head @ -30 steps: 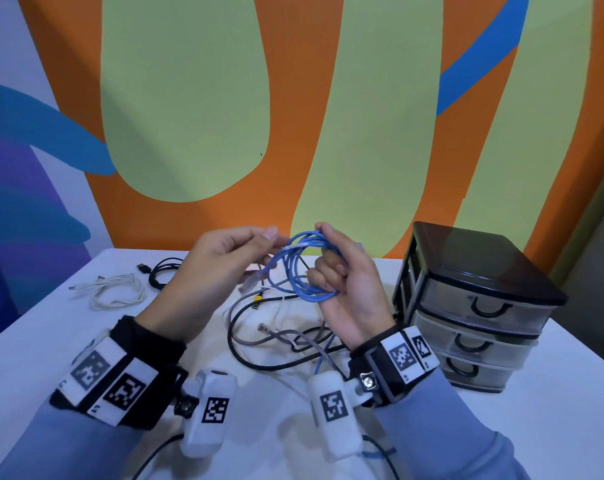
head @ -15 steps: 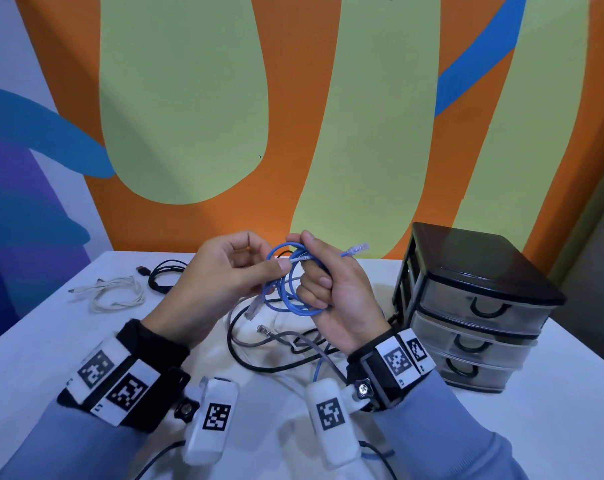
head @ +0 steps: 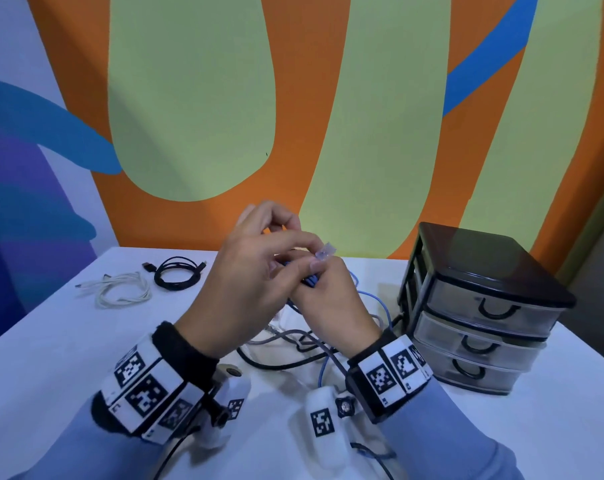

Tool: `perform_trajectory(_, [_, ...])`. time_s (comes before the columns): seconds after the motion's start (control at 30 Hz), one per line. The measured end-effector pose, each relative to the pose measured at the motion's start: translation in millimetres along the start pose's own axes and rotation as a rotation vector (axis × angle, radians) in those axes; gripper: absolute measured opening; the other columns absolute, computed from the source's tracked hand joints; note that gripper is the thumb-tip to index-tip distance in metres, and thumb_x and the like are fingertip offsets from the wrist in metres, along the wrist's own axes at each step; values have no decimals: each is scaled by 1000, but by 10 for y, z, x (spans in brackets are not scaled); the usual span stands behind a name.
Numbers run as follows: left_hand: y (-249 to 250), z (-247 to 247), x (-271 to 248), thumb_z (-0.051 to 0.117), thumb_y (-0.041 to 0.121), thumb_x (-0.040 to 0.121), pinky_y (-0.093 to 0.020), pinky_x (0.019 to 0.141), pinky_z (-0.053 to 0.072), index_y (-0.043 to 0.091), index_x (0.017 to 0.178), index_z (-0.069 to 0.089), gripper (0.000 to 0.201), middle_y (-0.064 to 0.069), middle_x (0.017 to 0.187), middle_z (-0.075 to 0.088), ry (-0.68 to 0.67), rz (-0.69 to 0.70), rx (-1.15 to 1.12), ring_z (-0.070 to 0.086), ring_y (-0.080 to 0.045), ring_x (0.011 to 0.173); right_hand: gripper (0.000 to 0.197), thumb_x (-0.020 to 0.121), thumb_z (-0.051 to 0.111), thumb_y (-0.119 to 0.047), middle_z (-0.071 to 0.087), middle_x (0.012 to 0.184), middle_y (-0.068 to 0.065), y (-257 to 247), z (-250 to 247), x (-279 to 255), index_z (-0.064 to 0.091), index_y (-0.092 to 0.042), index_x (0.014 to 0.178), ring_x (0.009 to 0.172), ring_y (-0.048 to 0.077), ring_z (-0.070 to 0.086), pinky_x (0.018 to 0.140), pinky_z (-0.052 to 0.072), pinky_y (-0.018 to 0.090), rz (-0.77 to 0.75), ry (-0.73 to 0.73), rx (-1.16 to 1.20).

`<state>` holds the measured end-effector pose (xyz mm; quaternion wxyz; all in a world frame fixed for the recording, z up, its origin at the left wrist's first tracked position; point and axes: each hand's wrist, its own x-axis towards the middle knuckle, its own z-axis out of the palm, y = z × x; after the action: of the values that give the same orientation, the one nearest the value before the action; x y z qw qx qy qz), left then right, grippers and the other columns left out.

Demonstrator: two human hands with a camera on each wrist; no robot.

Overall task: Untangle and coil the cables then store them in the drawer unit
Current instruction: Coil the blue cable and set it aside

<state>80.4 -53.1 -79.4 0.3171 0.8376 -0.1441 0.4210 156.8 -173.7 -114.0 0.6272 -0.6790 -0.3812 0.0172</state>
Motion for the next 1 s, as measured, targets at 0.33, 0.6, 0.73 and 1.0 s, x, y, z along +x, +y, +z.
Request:
perform_trajectory(0.33, [-209, -121, 47, 70, 60, 91, -36, 94, 56, 32, 142, 64, 58, 12, 115, 70, -29, -318, -200, 68, -9, 110, 33, 104, 61, -17, 26, 52, -8, -122, -6, -4, 72, -23, 73, 45, 9, 18, 46, 18, 24, 172, 80, 441])
perform_trajectory(0.6, [-217, 64, -38, 54, 34, 111, -62, 72, 54, 5, 107, 74, 35, -12, 77, 65, -126, -425, -518, 61, -37, 69, 26, 95, 63, -29, 40, 60, -5, -192, -149, 36, 72, -10, 109, 38, 2, 25, 41, 24, 17, 232, 73, 800])
perform_trajectory(0.73, [-138, 49, -72, 40, 49, 114, -46, 62, 44, 36, 104, 71, 35, -8, 67, 45, -135, -309, -222, 47, -27, 63, 22, 96, 62, -31, 27, 61, -6, -225, -135, 26, 73, -13, 105, 38, 3, 22, 40, 21, 17, 248, 41, 868])
perform_trajectory(1.0, [-192, 35, -73, 40, 53, 112, -36, 100, 51, 29, 132, 66, 41, 12, 112, 73, -358, -313, -182, 65, -9, 111, 26, 103, 59, -35, 15, 56, -6, -224, -63, -3, 61, -18, 84, 39, 5, 12, 39, 11, 21, 298, 92, 760])
